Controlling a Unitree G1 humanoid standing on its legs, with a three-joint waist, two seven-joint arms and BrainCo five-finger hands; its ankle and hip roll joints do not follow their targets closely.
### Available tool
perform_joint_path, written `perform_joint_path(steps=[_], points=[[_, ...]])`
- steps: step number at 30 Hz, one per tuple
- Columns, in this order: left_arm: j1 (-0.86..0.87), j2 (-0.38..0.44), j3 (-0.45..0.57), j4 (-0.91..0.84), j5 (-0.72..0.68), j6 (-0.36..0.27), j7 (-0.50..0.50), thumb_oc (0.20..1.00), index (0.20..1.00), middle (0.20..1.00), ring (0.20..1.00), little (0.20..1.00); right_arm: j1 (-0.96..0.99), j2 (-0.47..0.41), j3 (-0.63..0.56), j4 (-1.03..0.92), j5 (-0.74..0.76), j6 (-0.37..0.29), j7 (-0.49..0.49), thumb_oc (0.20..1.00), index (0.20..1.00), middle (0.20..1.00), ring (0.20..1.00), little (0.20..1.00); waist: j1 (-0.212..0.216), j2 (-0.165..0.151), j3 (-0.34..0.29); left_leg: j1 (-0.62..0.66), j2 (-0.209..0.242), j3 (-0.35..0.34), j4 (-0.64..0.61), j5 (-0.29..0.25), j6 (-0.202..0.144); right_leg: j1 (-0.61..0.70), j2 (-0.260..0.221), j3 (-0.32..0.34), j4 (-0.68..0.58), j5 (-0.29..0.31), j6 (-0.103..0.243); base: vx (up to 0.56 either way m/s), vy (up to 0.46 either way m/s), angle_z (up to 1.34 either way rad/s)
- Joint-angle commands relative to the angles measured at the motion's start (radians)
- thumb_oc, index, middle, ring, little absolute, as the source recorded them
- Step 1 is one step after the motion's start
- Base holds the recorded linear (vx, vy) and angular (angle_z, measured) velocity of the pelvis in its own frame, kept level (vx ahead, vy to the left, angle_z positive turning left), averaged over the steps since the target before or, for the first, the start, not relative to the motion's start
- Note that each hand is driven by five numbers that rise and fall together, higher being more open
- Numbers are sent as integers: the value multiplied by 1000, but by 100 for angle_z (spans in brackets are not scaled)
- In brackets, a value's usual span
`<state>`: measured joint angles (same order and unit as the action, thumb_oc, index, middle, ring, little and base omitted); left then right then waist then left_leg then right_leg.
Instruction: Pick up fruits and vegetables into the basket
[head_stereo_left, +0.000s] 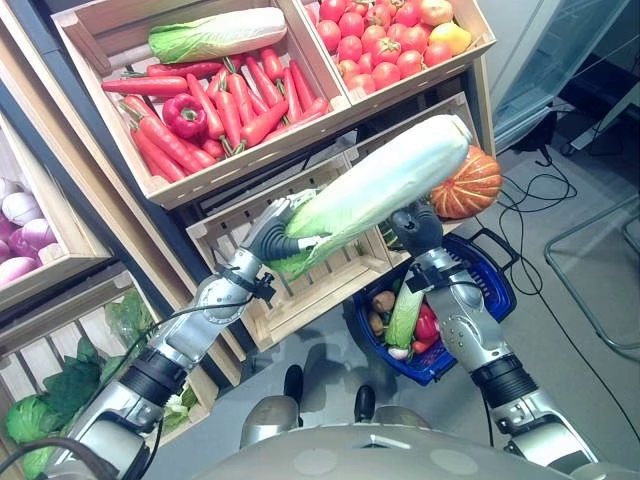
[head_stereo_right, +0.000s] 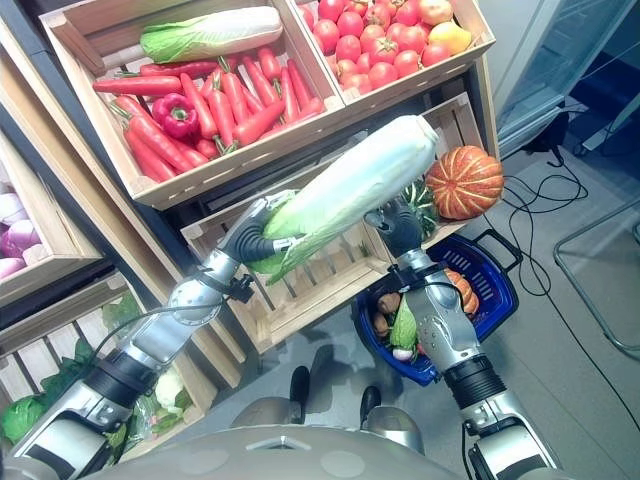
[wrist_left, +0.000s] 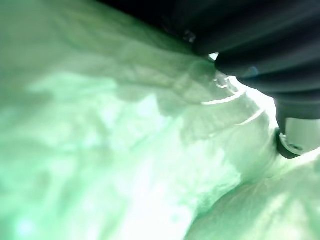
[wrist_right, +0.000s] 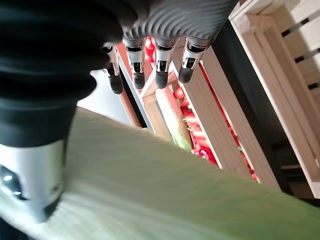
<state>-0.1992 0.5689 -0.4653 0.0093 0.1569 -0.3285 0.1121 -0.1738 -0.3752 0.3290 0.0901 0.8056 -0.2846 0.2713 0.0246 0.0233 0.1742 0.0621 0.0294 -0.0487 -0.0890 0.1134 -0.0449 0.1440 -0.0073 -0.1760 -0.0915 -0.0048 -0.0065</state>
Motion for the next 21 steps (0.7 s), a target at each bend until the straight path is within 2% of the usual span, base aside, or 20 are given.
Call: perform_joint_path(steps=[1, 14, 19, 21], points=[[-32, 17, -11, -26, -39, -16, -31, 200, 200, 200, 200, 200, -29, 3, 9, -97, 38, -52, 39, 1000, 1000, 1000, 1000, 1000, 1, -30, -80, 31, -50, 30, 2, -141, 31, -30, -59, 11, 4, 10, 100, 0, 0, 0], [-35, 41, -37, -38, -68, 71, -158, 200, 200, 200, 200, 200, -41, 14, 23, -134, 93, -92, 50, 1000, 1000, 1000, 1000, 1000, -1, -26, -90, 28, -46, 42, 2, -144, 38, -39, -61, 21, 4, 13, 106, 0, 0, 0], [-39, 41, -41, -41, -66, 80, -186, 200, 200, 200, 200, 200, -52, 22, 30, -147, 104, -78, 71, 1000, 1000, 1000, 1000, 1000, 0, -26, -95, 26, -47, 44, 2, -144, 41, -42, -62, 24, 4, 11, 106, 0, 0, 0], [-39, 44, -39, -42, -69, 79, -189, 200, 200, 200, 200, 200, -50, 19, 33, -150, 107, -73, 83, 827, 827, 827, 827, 827, 0, -26, -97, 25, -46, 44, 2, -145, 41, -43, -62, 24, 4, 11, 106, 0, 0, 0]])
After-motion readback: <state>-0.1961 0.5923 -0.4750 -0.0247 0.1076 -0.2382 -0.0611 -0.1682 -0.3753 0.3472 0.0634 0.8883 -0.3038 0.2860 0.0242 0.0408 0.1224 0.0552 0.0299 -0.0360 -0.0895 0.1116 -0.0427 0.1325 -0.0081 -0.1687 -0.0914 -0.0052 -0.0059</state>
